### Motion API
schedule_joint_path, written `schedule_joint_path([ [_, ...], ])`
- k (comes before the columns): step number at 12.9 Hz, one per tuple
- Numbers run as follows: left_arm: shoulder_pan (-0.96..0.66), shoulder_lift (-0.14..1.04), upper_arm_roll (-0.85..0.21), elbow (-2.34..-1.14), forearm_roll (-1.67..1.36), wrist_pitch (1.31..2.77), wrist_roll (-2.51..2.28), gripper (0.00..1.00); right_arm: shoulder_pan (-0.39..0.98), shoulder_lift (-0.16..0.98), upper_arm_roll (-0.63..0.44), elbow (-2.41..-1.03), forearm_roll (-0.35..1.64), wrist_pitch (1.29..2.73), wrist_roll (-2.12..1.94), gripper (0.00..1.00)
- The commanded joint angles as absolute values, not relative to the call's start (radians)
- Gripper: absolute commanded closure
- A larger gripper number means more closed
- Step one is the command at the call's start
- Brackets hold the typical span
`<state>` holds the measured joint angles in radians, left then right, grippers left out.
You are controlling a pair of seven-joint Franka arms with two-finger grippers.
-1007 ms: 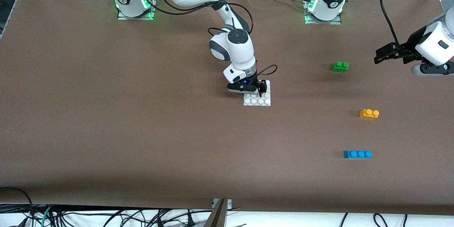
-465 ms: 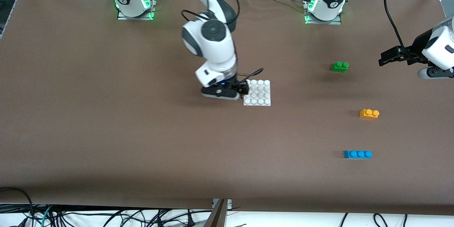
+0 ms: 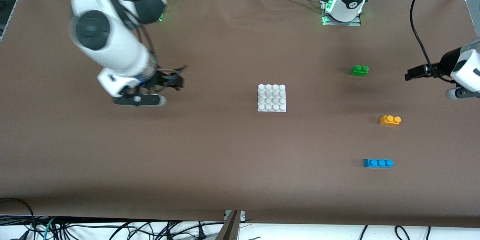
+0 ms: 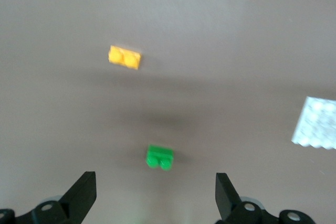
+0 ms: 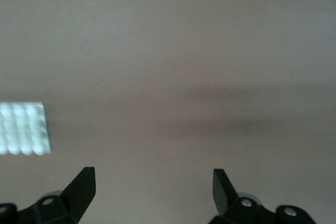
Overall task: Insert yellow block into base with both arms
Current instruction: 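Retract the right gripper while the left gripper reaches the yellow brick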
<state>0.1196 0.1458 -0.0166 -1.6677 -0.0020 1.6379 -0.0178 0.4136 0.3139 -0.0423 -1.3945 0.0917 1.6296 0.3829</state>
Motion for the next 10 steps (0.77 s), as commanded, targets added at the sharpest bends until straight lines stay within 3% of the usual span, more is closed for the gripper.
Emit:
schedule_joint_path([
  [1, 0.138, 0.262, -0.025, -1.635, 0.063, 1.753, 0.066, 0.00, 0.226, 0.085, 0.063, -1.610, 0.086, 1.617, 0.272, 0.01],
  [3, 0.158, 0.349, -0.025, -1.638, 0.063, 1.830, 0.090, 0.00, 0.168, -0.020, 0.063, -1.667, 0.055, 1.567, 0.187, 0.01],
  [7, 0.169, 0.483, -0.025, -1.651, 0.162, 1.997, 0.129, 0.00, 0.091, -0.031, 0.039, -1.629, 0.003, 1.489, 0.052, 0.01],
  [10, 0.210, 0.578, -0.026, -1.664, 0.155, 2.029, 0.219, 0.00, 0.087, -0.040, -0.014, -1.629, 0.000, 1.489, 0.052, 0.01],
])
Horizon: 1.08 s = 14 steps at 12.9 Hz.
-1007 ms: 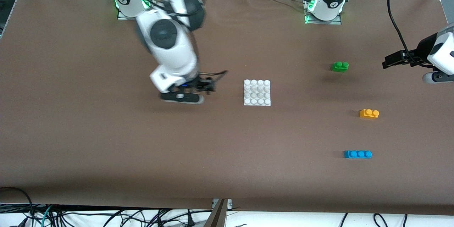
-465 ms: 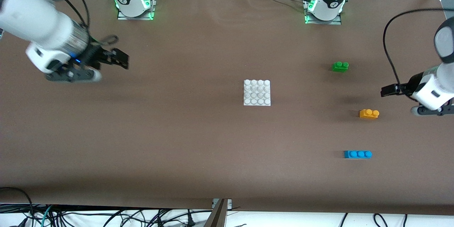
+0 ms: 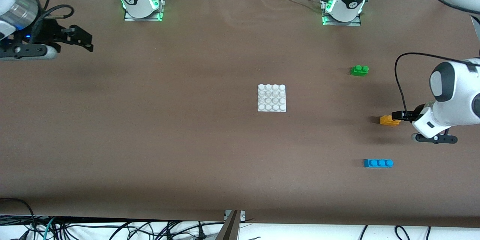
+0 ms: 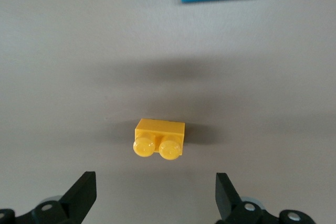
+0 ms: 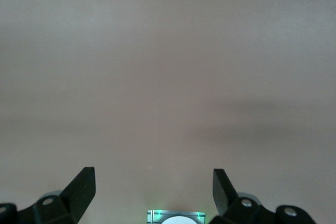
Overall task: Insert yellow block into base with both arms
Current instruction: 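Grasp the yellow brick with the left gripper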
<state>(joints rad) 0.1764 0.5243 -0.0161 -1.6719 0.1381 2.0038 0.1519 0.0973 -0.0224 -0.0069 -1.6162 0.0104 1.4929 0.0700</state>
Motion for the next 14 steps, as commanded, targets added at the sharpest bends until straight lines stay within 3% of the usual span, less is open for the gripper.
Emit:
schedule_joint_path([
  [1, 0.224, 0.590, -0.026, -1.689, 0.155, 2.105, 0.250, 0.00, 0.087, -0.040, -0.026, -1.629, -0.002, 1.489, 0.052, 0.01],
  [5, 0.250, 0.594, -0.028, -1.761, -0.055, 2.144, 0.380, 0.00, 0.087, -0.028, -0.031, -1.608, -0.003, 1.488, 0.058, 0.01],
  [14, 0.247, 0.607, -0.025, -1.761, 0.027, 2.209, 0.410, 0.01, 0.087, 0.035, -0.031, -1.603, -0.002, 1.562, 0.055, 0.01],
])
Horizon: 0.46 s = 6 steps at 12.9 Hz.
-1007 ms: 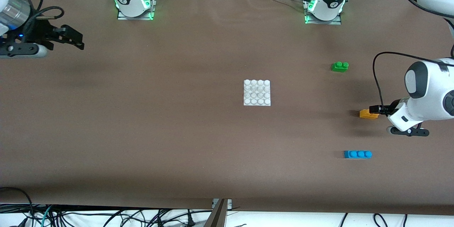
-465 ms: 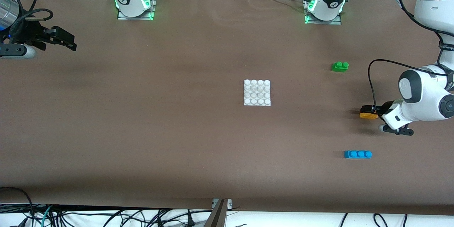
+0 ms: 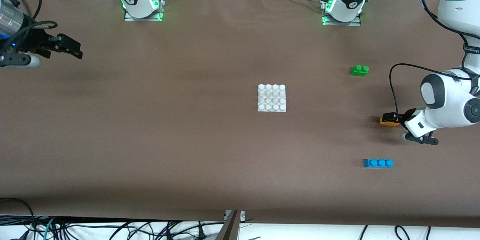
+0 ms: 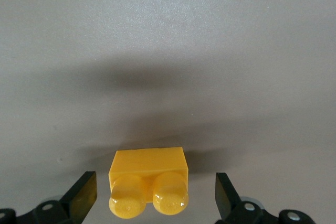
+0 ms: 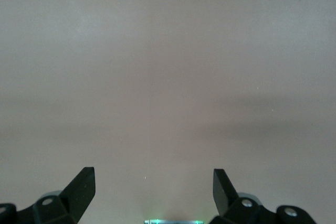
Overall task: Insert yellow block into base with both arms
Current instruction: 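Grasp the yellow brick with the left gripper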
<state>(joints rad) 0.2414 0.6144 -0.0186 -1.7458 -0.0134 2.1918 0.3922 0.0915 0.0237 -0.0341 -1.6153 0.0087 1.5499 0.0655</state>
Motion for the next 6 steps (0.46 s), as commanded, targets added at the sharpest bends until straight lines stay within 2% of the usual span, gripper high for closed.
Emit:
schedule_joint_path([
  [1, 0.247, 0.609, -0.025, -1.759, 0.049, 2.209, 0.410, 0.01, 0.087, 0.035, -0.031, -1.595, -0.002, 1.562, 0.055, 0.01],
  [4, 0.247, 0.617, -0.025, -1.761, 0.055, 2.212, 0.408, 0.05, 0.087, 0.035, -0.031, -1.575, -0.006, 1.563, 0.057, 0.01],
  [5, 0.247, 0.617, -0.025, -1.761, 0.055, 2.217, 0.407, 0.09, 0.087, 0.037, -0.031, -1.575, -0.006, 1.562, 0.057, 0.01],
  [6, 0.247, 0.621, -0.025, -1.761, 0.055, 2.217, 0.408, 0.21, 0.087, 0.037, -0.031, -1.575, -0.009, 1.563, 0.069, 0.01],
])
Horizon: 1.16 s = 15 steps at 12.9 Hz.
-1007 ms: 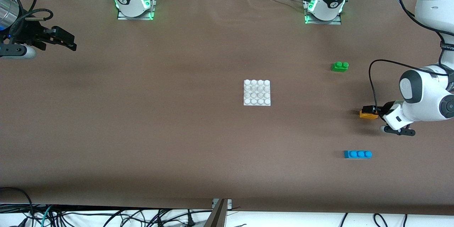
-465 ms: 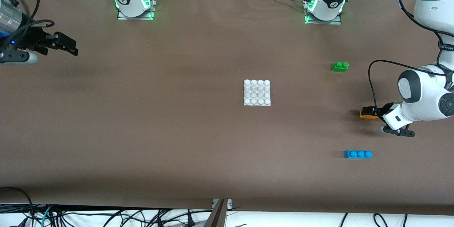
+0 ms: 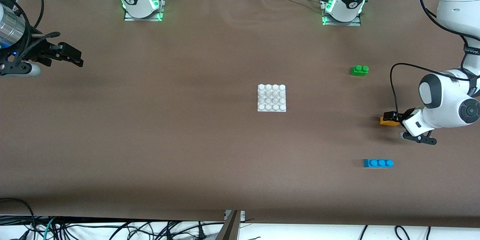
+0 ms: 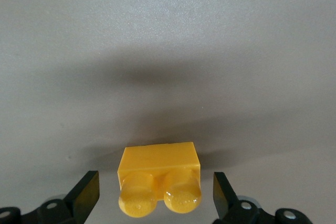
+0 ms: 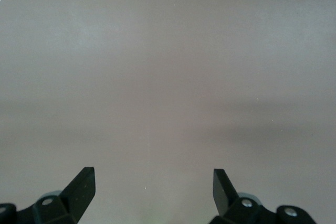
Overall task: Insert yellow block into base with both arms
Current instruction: 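Grasp the yellow brick with the left gripper, then lift the yellow brick and carry it over the white plate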
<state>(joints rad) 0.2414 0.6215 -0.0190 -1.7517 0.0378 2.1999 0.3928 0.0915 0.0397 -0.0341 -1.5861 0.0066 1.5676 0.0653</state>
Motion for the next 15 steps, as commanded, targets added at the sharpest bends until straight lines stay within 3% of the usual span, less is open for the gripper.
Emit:
schedule_joint_path([
  [1, 0.247, 0.621, -0.025, -1.761, 0.055, 2.217, 0.411, 0.32, 0.084, 0.038, -0.031, -1.575, -0.008, 1.560, 0.068, 0.01],
  [4, 0.247, 0.617, -0.025, -1.759, 0.055, 2.204, 0.413, 0.70, 0.086, 0.038, -0.032, -1.577, -0.011, 1.533, 0.063, 0.01],
  [8, 0.229, 0.582, -0.029, -1.724, 0.055, 2.133, 0.397, 0.73, 0.069, 0.041, -0.040, -1.578, -0.008, 1.523, 0.055, 0.01],
  [10, 0.207, 0.552, -0.037, -1.668, 0.049, 2.003, 0.361, 0.72, 0.069, 0.046, -0.040, -1.577, -0.006, 1.525, 0.054, 0.01],
  [15, -0.012, 0.465, -0.044, -1.623, 0.048, 1.818, 0.048, 0.71, 0.069, 0.044, -0.040, -1.577, -0.006, 1.525, 0.052, 0.01],
])
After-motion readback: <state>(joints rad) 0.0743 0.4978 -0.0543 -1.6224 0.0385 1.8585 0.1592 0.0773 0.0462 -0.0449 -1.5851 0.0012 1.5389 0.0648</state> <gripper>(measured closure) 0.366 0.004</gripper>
